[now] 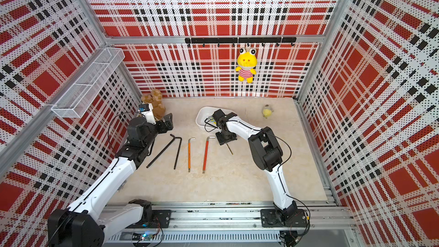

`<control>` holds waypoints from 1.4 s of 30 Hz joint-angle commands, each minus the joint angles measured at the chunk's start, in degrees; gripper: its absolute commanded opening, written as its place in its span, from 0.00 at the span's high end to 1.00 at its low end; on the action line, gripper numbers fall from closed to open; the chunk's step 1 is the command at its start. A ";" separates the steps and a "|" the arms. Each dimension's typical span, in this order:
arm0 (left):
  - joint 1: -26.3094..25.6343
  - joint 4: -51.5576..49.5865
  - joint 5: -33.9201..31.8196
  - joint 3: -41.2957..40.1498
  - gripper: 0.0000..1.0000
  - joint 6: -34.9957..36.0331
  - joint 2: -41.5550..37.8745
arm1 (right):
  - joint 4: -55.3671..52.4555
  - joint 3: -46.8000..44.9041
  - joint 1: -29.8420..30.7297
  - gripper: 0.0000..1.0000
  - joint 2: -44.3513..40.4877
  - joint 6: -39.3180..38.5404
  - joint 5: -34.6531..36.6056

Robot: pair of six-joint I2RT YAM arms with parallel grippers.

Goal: Put the hex key on the desktop into the storage box
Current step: Pick up the Allen key from the center of the board.

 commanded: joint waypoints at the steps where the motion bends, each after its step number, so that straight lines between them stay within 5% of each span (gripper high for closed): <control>1: -0.19 1.23 0.37 -0.30 0.01 0.38 -0.23 | -1.82 1.05 0.39 0.49 1.84 1.02 1.20; 22: -0.26 1.76 0.64 -0.59 0.01 0.30 -0.41 | -6.56 -0.86 2.06 0.66 4.88 3.61 -0.79; 28: -0.19 1.71 0.51 -0.54 0.01 0.34 -0.50 | -4.51 -4.29 2.06 1.00 4.83 3.16 -3.55; 42: -0.28 1.49 0.39 -0.54 0.01 0.38 -1.20 | -0.46 -8.58 2.58 1.00 -1.55 2.84 -2.13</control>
